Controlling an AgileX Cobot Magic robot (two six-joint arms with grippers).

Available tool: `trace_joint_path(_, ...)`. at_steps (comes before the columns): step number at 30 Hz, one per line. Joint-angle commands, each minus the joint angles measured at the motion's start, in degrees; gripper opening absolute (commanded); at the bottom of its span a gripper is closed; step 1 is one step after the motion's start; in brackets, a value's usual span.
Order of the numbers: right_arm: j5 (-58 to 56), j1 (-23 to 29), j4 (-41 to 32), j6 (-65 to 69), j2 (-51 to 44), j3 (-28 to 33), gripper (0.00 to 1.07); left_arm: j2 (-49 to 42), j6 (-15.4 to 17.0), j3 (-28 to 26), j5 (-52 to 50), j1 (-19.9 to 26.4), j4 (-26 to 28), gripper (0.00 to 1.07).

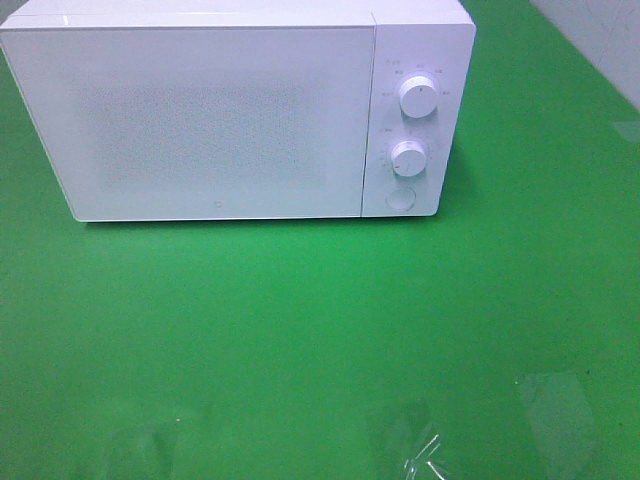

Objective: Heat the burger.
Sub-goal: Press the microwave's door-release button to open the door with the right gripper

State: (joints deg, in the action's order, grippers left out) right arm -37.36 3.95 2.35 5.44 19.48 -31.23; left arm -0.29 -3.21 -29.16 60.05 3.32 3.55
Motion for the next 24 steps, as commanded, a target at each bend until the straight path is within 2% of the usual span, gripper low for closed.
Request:
trace_joint_path(1, 2.81, -0.34, 0.11, 0.4, 2.64, -0.11, 0.76, -1.15, 0.17, 0.29, -0.46, 0.11, 0.4, 1.0)
trace_joint_path(3, 5.39, -0.34, 0.23, 0.4, 7.33, -0.11, 0.76, -1.15, 0.17, 0.29, -0.46, 0.11, 0.4, 1.0)
trace_joint_path(10, 11.17, -0.34, 0.34, 0.4, 12.78, -0.11, 0.76, -1.15, 0.17, 0.29, -0.46, 0.11, 0.4, 1.0)
trace_joint_path(12, 19.02, -0.34, 0.46, 0.4, 16.27, 1.89, 0.76, -1.15, 0.17, 0.29, -0.46, 0.11, 0.4, 1.0)
trace_joint_path(13, 19.02, -0.34, 0.46, 0.4, 16.27, 1.89, 0.76, -1.15, 0.17, 0.29, -0.46, 0.11, 0.4, 1.0)
trace_joint_path(14, 24.87, -0.34, 0.46, 0.4, 17.93, 4.01, 0.76, -1.15, 0.17, 0.29, -0.46, 0.11, 0.4, 1.0)
trace_joint_path(17, 30.31, -0.34, 0.46, 0.4, 19.25, 6.02, 0.76, -1.15, 0.17, 0.29, -0.46, 0.11, 0.4, 1.0)
trace_joint_path(18, 36.33, -0.34, 0.34, 0.4, 20.97, 7.91, 0.76, -1.15, 0.17, 0.29, -0.46, 0.11, 0.4, 1.0)
trace_joint_path(19, 36.33, -0.34, 0.34, 0.4, 20.97, 7.91, 0.76, -1.15, 0.17, 0.29, -0.46, 0.11, 0.4, 1.0)
trace_joint_path(20, 42.23, -0.34, 0.34, 0.74, 22.86, 9.51, 0.76, -1.15, 0.17, 0.29, -0.46, 0.11, 0.4, 1.0)
trace_joint_path(24, 47.9, -0.34, 0.34, 0.74, 25.73, 10.71, 0.76, -1.15, 0.17, 0.29, -0.46, 0.11, 0.4, 1.0)
